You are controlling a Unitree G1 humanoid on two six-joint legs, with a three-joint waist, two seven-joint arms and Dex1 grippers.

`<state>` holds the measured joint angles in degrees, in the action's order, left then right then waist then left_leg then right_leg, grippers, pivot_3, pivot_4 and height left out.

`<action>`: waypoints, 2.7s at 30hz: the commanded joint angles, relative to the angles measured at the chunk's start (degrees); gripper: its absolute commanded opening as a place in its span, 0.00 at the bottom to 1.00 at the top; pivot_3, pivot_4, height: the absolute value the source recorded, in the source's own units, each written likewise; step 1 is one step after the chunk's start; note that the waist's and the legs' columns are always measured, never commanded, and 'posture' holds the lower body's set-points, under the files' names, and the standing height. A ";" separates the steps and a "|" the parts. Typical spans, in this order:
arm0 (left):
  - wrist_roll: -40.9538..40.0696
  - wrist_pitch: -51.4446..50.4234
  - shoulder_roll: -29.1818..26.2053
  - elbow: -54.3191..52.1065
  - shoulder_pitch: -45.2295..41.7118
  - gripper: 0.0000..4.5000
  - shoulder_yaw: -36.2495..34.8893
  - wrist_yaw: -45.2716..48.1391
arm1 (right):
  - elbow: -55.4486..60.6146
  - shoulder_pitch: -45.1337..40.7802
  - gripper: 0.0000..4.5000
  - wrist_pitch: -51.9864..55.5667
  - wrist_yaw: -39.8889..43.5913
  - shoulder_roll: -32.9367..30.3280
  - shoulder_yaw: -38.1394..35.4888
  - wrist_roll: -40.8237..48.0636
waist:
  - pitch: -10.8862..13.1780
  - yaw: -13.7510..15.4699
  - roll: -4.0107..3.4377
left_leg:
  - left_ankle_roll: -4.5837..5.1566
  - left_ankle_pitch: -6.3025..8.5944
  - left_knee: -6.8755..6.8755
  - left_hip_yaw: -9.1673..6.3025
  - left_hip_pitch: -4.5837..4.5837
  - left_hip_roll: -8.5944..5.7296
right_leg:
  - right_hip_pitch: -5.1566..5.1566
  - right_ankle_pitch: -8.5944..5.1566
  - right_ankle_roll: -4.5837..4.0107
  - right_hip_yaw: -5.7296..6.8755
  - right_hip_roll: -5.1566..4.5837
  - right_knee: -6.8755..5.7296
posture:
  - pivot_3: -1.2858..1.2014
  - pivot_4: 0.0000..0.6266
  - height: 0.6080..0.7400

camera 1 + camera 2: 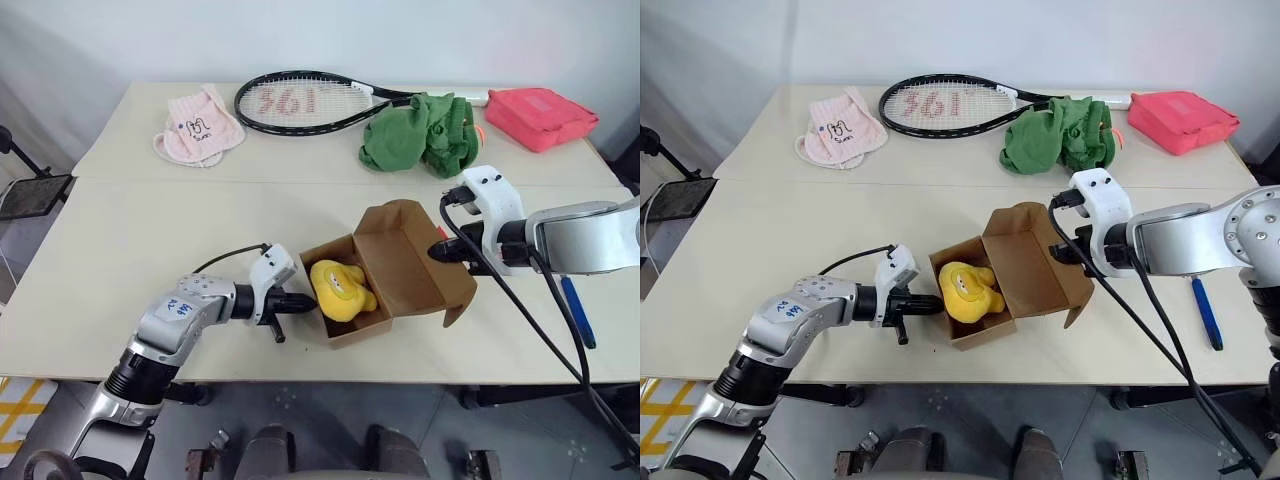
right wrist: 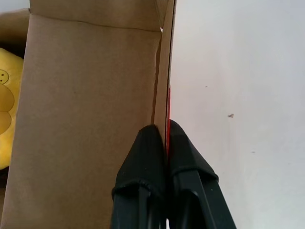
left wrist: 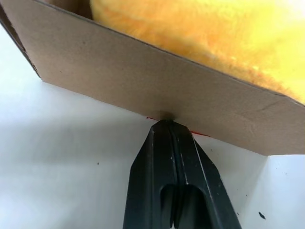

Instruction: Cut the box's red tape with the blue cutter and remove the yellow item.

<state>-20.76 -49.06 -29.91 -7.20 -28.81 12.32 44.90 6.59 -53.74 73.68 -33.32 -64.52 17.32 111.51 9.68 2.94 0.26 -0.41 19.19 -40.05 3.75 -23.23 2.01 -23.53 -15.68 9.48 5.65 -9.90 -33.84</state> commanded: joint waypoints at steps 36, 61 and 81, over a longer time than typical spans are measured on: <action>1.16 35.37 -23.67 25.04 -6.79 1.00 -14.01 35.69 | 28.61 58.52 1.00 -50.69 95.02 11.85 -50.79 -58.43 | 0.23 -0.56 0.19 | -0.03 0.01 0.03 0.11 0.10 0.01 | 0.07 0.03 0.06 0.08 0.00 -0.02 | 0.52 0.24 1.00; 21.21 23.89 2.65 19.09 -34.87 1.00 20.08 29.78 | 34.82 52.38 1.00 -29.46 73.25 0.98 -58.32 -29.05 | 0.43 0.42 0.52 | 0.01 -0.03 -0.07 0.10 0.13 0.00 | 0.11 0.12 0.09 0.04 0.00 -0.04 | 0.52 0.24 1.00; 15.17 28.35 7.74 26.35 -36.11 0.00 10.28 33.57 | 36.11 68.25 1.00 -37.22 85.86 10.66 -62.85 -51.54 | 0.43 0.82 0.53 | 0.02 -0.03 -0.20 0.08 0.11 -0.01 | 0.11 0.13 0.09 0.02 0.00 -0.14 | 0.52 0.24 1.00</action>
<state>-3.20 -20.88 -22.44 19.10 -62.60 25.53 77.61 42.86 14.88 38.21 52.37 -54.76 -43.73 59.68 10.11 3.75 0.79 -0.39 19.17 -40.25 3.83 -23.12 2.01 -23.42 -15.56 9.56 5.68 -9.89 -33.97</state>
